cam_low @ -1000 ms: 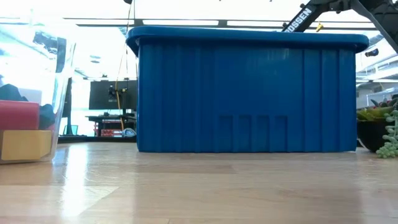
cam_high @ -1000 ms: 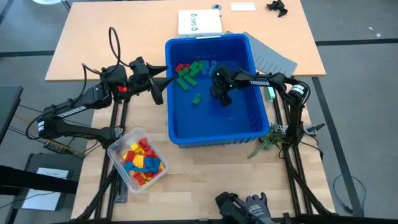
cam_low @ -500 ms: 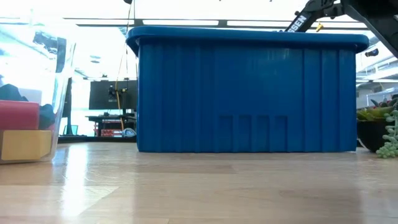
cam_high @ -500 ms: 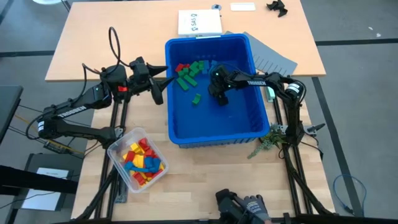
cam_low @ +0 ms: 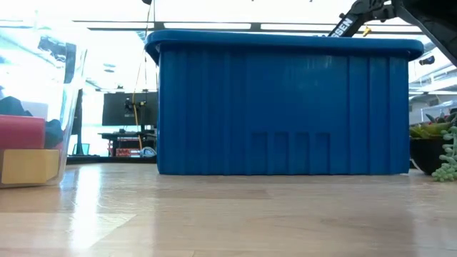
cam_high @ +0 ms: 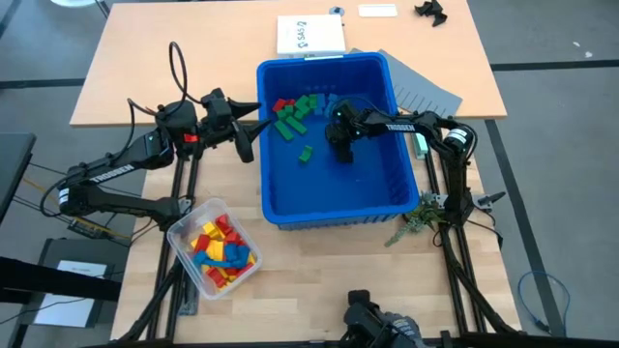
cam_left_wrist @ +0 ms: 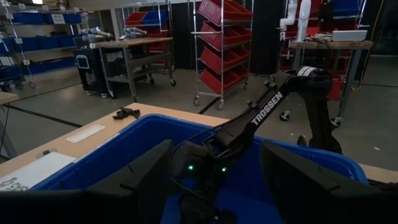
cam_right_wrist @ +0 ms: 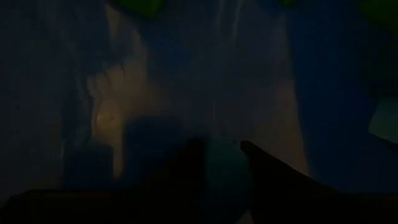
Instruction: Sort Items/Unsort Items
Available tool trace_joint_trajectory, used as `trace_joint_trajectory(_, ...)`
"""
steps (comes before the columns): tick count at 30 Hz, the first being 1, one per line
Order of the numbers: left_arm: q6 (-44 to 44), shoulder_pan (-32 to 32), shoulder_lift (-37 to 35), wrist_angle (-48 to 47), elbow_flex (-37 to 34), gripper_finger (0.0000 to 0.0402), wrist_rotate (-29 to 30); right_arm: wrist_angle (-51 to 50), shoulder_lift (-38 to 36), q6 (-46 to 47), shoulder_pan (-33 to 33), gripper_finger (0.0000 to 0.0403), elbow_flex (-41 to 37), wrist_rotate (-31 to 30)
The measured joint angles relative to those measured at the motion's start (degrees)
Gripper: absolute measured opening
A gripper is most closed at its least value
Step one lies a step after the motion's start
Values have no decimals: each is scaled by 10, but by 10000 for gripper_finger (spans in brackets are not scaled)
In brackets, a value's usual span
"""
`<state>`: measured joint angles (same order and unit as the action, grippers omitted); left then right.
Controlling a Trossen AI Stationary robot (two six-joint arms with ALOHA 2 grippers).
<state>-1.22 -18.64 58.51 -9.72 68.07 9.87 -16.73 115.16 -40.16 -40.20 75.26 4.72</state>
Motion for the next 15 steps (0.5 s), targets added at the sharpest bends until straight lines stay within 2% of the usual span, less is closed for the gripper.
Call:
trace_joint_trajectory(2,0,0,0,0,0,248,0,0,-2,0,2,89,0,-5)
trace_joint_trajectory(9,0,0,0,0,0,248,0,-12,-45,13,23,88,-3,-18)
trace_joint_trajectory(15,0,0,0,0,0,248,0,-3,-117,107,69,88,-2,24)
